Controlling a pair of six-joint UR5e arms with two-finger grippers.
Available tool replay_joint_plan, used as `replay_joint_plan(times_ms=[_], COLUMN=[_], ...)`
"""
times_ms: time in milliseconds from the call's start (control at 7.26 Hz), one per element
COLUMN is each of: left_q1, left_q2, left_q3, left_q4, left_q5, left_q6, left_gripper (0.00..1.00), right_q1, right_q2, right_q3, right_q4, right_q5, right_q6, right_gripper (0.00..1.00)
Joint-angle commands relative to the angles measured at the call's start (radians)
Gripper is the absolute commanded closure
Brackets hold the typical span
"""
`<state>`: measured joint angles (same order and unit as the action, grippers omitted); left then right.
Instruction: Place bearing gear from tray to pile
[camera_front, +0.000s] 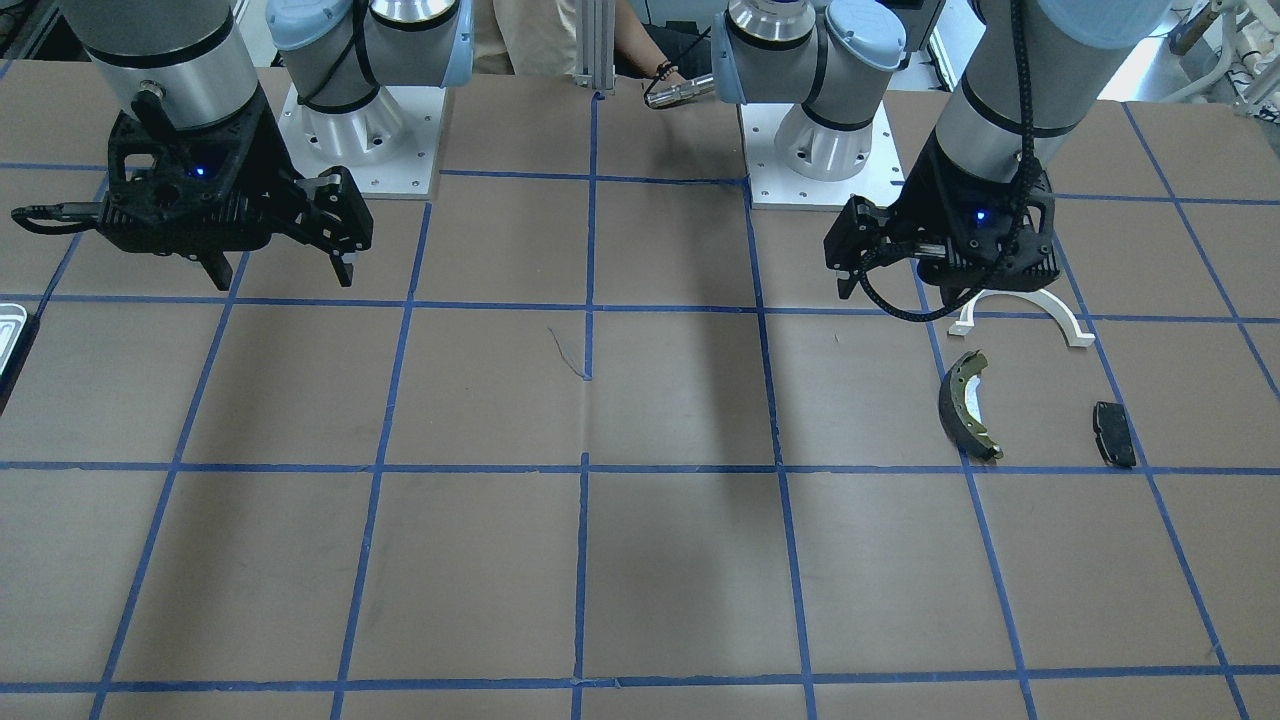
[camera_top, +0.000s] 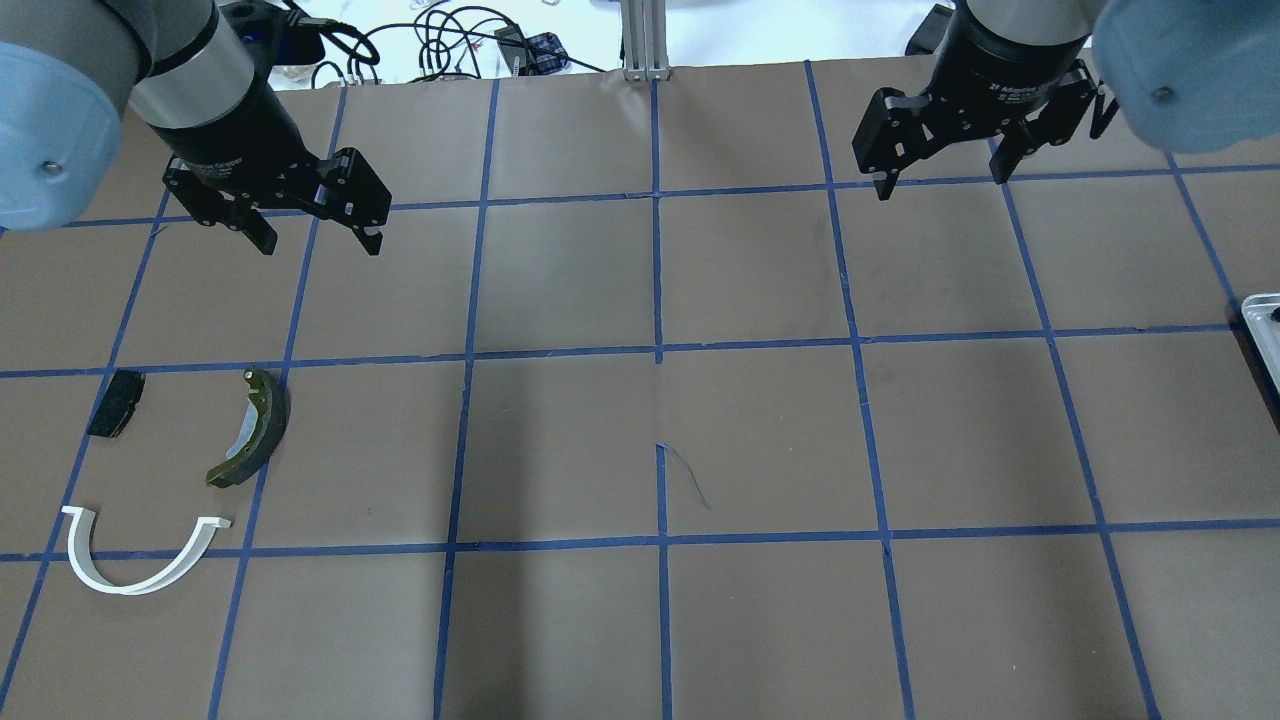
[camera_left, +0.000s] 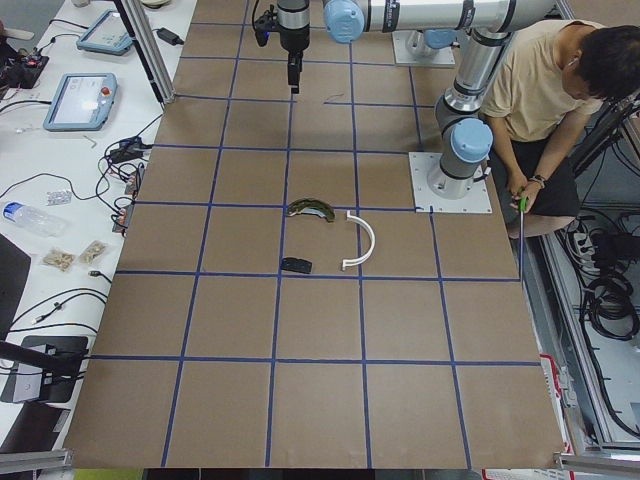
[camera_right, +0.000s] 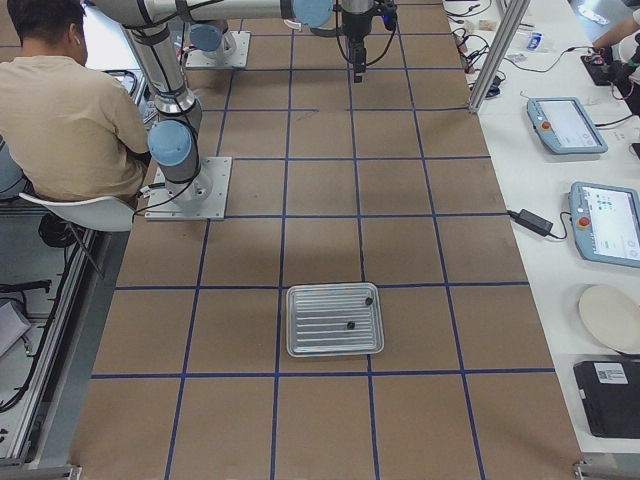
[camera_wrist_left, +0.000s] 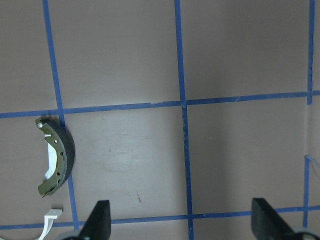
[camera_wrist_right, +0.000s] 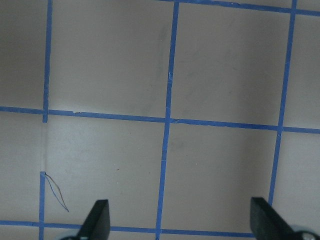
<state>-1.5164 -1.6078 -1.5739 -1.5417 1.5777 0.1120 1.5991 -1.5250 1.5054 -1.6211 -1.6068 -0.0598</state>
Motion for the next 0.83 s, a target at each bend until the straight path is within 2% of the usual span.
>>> replay_joint_plan(times_ms=[0,276,413,689], left_q1=[-0.001,0.001,0.001,0.001], left_q2=[0.008,0.015,0.014,0.018], left_q3=[-0.001,-0.021,-0.024,-0.026], left_q4=[-0.001,0.009,0.012,0.009], left_q5=[-0.001,0.001,0.001,0.002], left_q6=[0.005,0.006,0.006,0.008], left_gripper=[0.00,0.00,0.00,0.00], right_q1=[-0.001,-0.028,-0.121,-0.385], right_q2=[-0.003,0.000,0.003,0.031], right_q3=[0.009,0.004,0.004,0.016], right_q4=[0.021,0.040,0.046,0.055], right_q5=[0.013,0.002,-0.002,0.002], right_q6=[0.000,-0.021,-0.078,-0.168], right_gripper=[0.00,0.00,0.00,0.00])
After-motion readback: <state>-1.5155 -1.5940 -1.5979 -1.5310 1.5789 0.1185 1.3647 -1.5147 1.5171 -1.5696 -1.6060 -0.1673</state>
